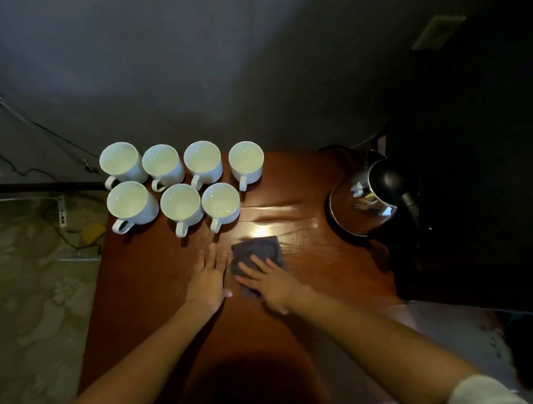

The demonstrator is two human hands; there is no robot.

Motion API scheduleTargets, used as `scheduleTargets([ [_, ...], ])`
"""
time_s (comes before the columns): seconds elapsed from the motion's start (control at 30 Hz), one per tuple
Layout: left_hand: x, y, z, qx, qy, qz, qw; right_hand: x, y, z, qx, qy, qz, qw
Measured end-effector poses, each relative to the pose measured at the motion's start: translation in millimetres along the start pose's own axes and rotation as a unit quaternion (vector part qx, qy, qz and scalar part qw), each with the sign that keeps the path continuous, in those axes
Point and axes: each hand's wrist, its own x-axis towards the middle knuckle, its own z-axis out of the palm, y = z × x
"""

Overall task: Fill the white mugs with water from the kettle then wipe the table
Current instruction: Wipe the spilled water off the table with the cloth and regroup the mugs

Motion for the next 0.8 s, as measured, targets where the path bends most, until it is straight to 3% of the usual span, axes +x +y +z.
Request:
scheduleTargets([
  [0.1,1.3,0.5,-0.4,0.015,-0.003,-0.003,1.000,26.0,36.3,-49.0,-0.023,0.024,0.055,0.998],
  [0.27,-4.7,15.9,-7.5,0.026,-0.001,-0.017,1.000,16.1,91.9,-49.7,0.107,0.079,0.252,0.959],
  [0.33,-4.3,28.7,-9.8,0.012,0.023,0.000,1.000,1.6,66.9,-21.6,0.092,0.097,0.254,0.958],
  [0.5,24.7,50.0,-25.0,0.050,0.042,0.054,0.996,-2.6,39.0,-3.1,0.067,0.059,0.088,0.992],
  [0.67,40.9,50.1,-24.2,0.069,0.011,0.039,0.997,51.8,96.2,-68.9,0.094,0.096,0.154,0.979],
  [0.8,42.9,55.4,-21.5,0.048,0.021,0.025,0.998,77.4,154.6,-105.4,0.142,0.110,0.273,0.945],
])
